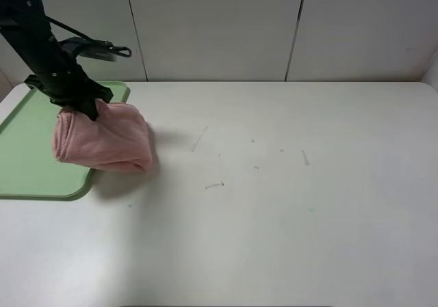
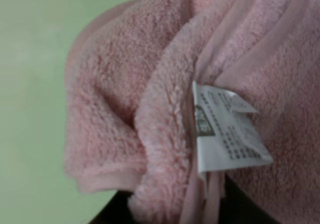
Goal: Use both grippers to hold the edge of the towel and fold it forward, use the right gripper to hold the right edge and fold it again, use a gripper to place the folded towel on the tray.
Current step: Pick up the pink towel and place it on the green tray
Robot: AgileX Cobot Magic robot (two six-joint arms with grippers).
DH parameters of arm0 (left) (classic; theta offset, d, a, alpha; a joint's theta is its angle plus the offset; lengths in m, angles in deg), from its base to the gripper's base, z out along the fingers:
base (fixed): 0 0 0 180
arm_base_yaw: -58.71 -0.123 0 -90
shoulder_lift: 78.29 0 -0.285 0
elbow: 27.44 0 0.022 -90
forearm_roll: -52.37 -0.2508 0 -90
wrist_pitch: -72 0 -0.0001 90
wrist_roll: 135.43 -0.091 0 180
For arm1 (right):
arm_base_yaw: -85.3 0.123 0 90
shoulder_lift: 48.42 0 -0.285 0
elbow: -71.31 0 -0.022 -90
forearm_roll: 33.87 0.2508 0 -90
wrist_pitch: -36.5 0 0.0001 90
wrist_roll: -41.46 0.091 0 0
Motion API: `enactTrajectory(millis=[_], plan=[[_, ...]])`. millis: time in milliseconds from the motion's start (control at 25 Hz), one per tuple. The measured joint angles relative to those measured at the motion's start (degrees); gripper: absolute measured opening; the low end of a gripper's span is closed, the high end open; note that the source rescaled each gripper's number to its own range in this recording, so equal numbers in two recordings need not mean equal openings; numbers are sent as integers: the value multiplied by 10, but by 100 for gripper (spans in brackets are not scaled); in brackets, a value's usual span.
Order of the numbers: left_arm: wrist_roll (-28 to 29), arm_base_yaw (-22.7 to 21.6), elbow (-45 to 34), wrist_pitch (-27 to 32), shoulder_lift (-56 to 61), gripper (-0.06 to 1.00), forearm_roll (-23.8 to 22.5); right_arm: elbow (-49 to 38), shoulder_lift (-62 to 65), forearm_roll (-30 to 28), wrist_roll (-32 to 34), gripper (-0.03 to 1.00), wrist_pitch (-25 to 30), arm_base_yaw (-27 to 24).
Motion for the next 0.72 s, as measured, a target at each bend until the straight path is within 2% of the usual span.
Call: enactTrajectory(millis=[360, 720], plan=[[-1, -93, 0, 0, 0, 19, -40, 0, 0, 0, 0, 100, 0, 0], [-1, -138, 0, -6, -5, 19, -100, 0, 0, 0, 0, 100, 0, 0]])
